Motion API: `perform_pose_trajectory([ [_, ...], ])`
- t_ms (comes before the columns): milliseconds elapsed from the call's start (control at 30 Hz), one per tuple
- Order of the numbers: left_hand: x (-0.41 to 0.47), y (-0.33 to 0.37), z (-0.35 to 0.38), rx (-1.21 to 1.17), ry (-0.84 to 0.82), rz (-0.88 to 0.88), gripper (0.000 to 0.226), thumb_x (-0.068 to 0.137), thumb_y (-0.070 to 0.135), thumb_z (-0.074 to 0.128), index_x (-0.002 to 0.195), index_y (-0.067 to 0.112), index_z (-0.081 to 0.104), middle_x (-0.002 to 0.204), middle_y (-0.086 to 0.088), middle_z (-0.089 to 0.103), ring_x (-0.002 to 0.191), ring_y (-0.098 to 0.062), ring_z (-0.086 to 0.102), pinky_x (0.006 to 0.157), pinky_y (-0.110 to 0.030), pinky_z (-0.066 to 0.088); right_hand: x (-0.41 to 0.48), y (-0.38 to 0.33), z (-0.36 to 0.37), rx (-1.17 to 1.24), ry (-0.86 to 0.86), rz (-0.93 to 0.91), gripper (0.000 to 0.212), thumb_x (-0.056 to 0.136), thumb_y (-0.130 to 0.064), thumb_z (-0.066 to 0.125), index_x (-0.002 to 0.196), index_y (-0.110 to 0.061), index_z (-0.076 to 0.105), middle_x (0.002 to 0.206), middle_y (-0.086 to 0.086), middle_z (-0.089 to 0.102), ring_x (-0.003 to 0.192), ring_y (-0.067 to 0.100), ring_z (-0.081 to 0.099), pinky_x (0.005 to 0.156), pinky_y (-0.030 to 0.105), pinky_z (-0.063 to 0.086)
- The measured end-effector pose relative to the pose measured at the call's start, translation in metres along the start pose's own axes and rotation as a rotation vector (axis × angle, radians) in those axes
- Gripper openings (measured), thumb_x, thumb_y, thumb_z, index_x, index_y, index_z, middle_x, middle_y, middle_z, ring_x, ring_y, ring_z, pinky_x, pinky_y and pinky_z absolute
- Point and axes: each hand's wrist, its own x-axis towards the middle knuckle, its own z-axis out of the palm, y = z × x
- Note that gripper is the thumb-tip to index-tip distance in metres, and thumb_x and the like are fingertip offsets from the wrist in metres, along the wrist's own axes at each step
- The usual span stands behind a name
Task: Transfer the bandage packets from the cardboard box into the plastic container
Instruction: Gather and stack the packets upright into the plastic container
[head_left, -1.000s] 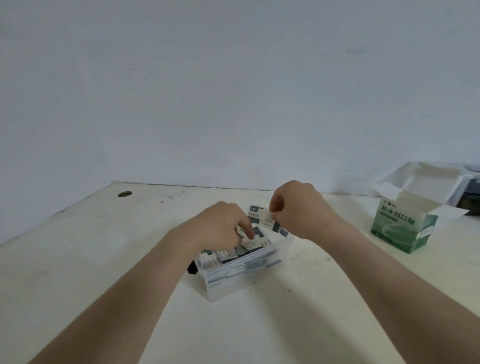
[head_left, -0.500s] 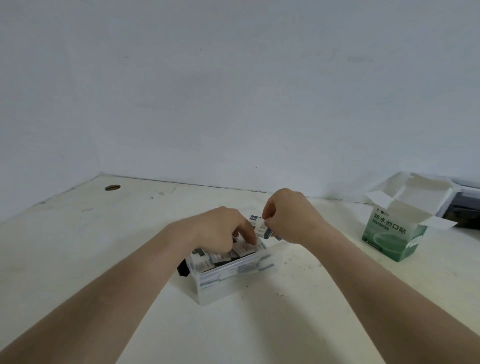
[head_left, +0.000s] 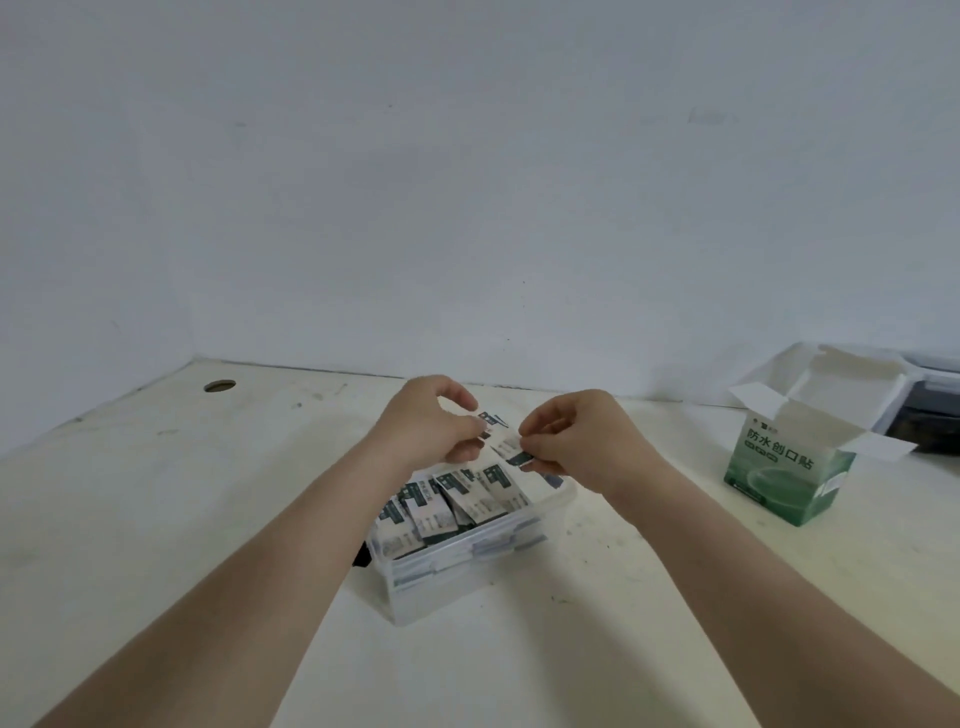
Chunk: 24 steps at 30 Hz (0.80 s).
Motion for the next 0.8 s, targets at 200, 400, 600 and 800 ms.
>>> perform_pose_trajectory([
  [200, 0.002, 0.004, 0.005, -0.041, 0.011, -0.072, 0.004, 0.08, -0.005, 0.071, 0.083, -0.002, 0.072, 0.074, -0.011, 0.071, 0.055, -0.014, 0.068, 0.061, -0.021, 0.059, -0.006, -0.001, -0.007, -0.516, -0.104, -0.127, 0.024, 0.073, -0.031, 0.082, 0.09, -0.022, 0.067, 0.082, -0.011, 0.061, 0.064, 0.005, 0.057, 0.046, 0.015, 0.038],
  [400, 0.002, 0.003, 0.004, 0.076, -0.036, -0.123, 0.005, 0.077, -0.007, 0.071, 0.081, -0.005, 0.074, 0.076, -0.019, 0.073, 0.063, -0.024, 0.07, 0.07, -0.03, 0.061, -0.009, -0.009, -0.005, -0.956, -0.074, -0.407, 0.008, 0.088, -0.021, 0.06, 0.091, -0.021, 0.067, 0.09, -0.007, 0.063, 0.088, 0.017, 0.059, 0.073, 0.028, 0.047],
  [600, -0.004, 0.0, 0.006, 0.408, -0.054, 0.052, 0.007, 0.082, 0.014, 0.072, 0.084, 0.016, 0.066, 0.069, -0.001, 0.072, 0.057, -0.012, 0.066, 0.062, -0.026, 0.055, -0.003, -0.007, 0.004, -1.139, -0.128, -0.403, 0.015, 0.085, -0.01, 0.056, 0.079, -0.023, 0.059, 0.088, 0.001, 0.066, 0.08, 0.021, 0.06, 0.063, 0.028, 0.044],
  [800, -0.02, -0.007, -0.003, 0.81, -0.248, 0.218, 0.018, 0.078, 0.024, 0.074, 0.096, 0.029, 0.072, 0.083, 0.019, 0.061, 0.079, -0.001, 0.057, 0.067, -0.02, 0.049, 0.006, -0.014, 0.011, -1.271, -0.278, -0.424, 0.024, 0.081, -0.002, 0.056, 0.096, -0.019, 0.064, 0.097, 0.004, 0.064, 0.089, 0.025, 0.062, 0.069, 0.033, 0.051],
])
